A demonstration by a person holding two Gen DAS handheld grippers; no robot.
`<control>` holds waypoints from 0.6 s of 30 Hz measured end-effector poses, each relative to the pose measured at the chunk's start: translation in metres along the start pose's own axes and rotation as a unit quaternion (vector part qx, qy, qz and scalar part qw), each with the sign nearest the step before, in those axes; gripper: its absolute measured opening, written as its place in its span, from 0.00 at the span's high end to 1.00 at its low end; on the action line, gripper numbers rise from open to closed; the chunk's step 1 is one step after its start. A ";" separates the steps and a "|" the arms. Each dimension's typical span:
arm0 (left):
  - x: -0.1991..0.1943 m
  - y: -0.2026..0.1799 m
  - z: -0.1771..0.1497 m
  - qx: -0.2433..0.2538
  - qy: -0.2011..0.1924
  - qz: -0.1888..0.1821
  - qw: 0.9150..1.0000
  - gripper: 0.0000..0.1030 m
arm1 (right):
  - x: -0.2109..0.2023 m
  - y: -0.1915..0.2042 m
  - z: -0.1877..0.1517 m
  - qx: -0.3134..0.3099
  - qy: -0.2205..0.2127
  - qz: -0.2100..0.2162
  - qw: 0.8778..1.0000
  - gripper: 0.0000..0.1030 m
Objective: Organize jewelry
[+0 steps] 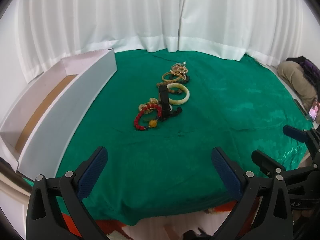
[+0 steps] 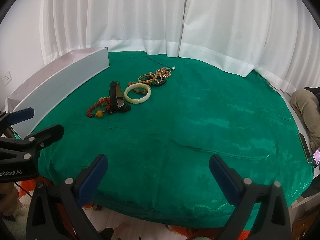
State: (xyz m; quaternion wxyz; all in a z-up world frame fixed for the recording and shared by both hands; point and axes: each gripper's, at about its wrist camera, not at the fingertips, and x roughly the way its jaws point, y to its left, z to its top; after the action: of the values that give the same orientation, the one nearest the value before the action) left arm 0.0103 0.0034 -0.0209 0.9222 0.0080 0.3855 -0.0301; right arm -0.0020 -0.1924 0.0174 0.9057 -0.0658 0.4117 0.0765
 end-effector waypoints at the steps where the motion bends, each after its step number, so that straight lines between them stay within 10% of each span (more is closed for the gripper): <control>1: 0.001 0.000 0.000 0.000 0.001 0.000 1.000 0.00 | 0.000 0.000 0.000 0.000 0.001 0.000 1.000 0.00; 18: 0.005 0.013 -0.002 -0.019 0.013 -0.005 1.000 0.00 | 0.001 -0.003 -0.001 0.009 0.002 0.003 1.000 0.00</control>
State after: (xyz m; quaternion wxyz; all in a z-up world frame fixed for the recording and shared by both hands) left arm 0.0131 0.0163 -0.0262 0.9168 -0.0112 0.3982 -0.0269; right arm -0.0013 -0.1957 0.0167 0.9054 -0.0565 0.4142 0.0749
